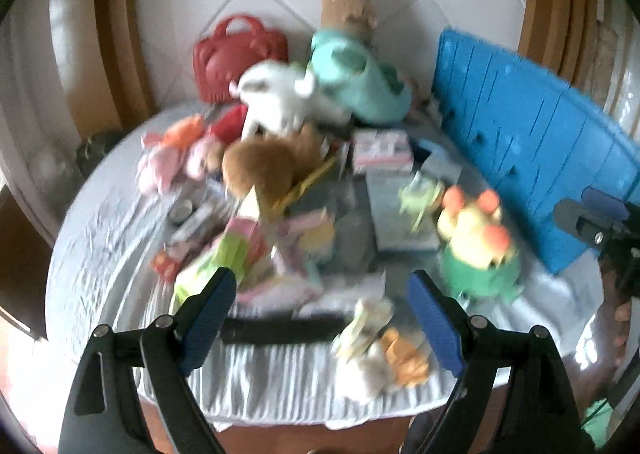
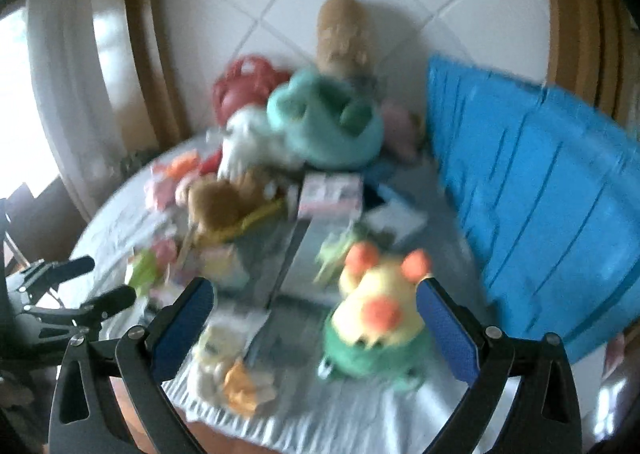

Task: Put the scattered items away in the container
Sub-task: 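Withdraw both grippers from the crate back over the table, then grasp the white plush and packet with the left gripper while the right grasps the yellow-green frog plush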

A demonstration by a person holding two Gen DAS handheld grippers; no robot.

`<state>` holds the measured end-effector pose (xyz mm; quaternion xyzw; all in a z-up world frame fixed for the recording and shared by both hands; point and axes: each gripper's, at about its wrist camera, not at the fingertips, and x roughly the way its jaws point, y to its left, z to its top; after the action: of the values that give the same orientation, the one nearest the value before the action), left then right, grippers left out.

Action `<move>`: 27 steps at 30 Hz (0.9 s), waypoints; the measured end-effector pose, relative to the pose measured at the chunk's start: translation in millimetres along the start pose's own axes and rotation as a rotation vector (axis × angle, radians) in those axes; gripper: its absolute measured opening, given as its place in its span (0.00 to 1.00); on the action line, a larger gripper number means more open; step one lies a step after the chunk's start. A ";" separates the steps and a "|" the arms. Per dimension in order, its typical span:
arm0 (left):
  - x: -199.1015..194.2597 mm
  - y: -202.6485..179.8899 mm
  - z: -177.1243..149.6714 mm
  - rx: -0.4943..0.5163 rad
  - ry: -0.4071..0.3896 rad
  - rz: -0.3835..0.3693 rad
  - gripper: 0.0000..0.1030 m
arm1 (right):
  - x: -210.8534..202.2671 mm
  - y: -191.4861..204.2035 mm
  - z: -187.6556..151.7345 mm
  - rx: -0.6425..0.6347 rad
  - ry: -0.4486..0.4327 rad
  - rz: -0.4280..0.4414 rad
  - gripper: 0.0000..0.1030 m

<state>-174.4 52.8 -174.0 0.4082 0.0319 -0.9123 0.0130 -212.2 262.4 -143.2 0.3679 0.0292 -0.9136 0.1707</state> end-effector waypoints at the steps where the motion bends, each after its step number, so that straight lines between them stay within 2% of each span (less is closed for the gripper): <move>1: 4.5 1.8 -4.9 0.001 0.013 -0.005 0.85 | 5.8 3.2 -6.1 0.001 0.021 -0.003 1.00; 4: 18.7 1.2 -20.9 0.019 0.055 -0.024 0.86 | 22.6 11.5 -24.3 0.003 0.081 -0.015 1.00; 9: 41.5 -12.9 -42.2 0.013 0.120 -0.040 0.86 | 50.4 2.5 -40.1 0.008 0.147 -0.030 1.00; 14: 59.7 -28.1 -60.2 -0.011 0.175 -0.035 0.86 | 62.8 -23.2 -50.8 0.049 0.166 -0.036 1.00; 22: 91.6 -52.0 -87.3 -0.063 0.261 -0.020 0.85 | 78.6 -63.7 -49.5 0.025 0.191 -0.062 1.00; 27: 109.9 -60.5 -91.5 -0.078 0.247 0.011 0.86 | 95.3 -83.4 -48.4 0.035 0.192 -0.057 1.00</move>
<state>-182.6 119.7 -313.9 0.5169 0.0664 -0.8530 0.0296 -271.9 321.8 -249.5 0.4555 0.0400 -0.8791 0.1344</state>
